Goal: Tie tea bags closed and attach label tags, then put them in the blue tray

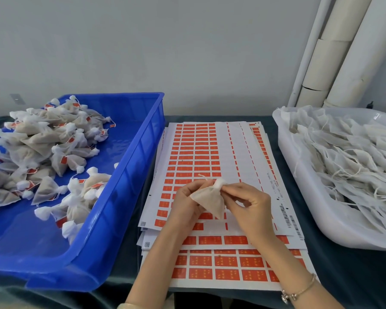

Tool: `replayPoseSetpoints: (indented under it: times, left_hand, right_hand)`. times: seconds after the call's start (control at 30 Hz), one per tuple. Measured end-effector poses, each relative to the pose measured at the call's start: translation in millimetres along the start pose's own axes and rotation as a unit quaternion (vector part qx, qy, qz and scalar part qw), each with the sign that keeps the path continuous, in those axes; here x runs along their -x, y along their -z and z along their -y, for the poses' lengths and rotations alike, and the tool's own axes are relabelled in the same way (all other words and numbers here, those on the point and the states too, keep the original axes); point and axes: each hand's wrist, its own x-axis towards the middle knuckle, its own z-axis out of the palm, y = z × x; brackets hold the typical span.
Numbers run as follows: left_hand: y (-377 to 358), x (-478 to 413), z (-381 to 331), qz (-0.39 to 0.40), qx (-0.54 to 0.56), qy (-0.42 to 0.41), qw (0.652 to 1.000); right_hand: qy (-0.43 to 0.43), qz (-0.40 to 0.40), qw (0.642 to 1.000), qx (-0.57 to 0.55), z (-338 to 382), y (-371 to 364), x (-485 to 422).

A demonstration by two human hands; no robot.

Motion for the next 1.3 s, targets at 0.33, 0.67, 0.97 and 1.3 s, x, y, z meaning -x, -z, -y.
replayPoseSetpoints:
  times: [0.33, 0.67, 0.97, 1.3]
  left_hand:
    - [-2.5, -1.7, 6.4, -0.007, -0.069, -0.013, 0.997]
    - [-2.5, -6.3, 8.9, 0.008, -0.099, -0.010, 0.995]
    - [-2.7, 0.8, 12.5, 0.037, -0.185, -0.144, 0.971]
    - [1.0, -5.5, 16.8, -0.099, -0.209, -0.165, 0.959]
  right_hand:
    - [0.038, 0.004, 0.999, 0.034, -5.9, 0.1, -0.9]
    - [0.024, 0.043, 0.995, 0.089, -11.4, -5.2, 0.1]
    - [0.001, 0.129, 0.981, 0.145, -14.0, -5.0, 3.1]
    - [-0.010, 0.141, 0.982, 0.128, -17.2, -4.5, 1.4]
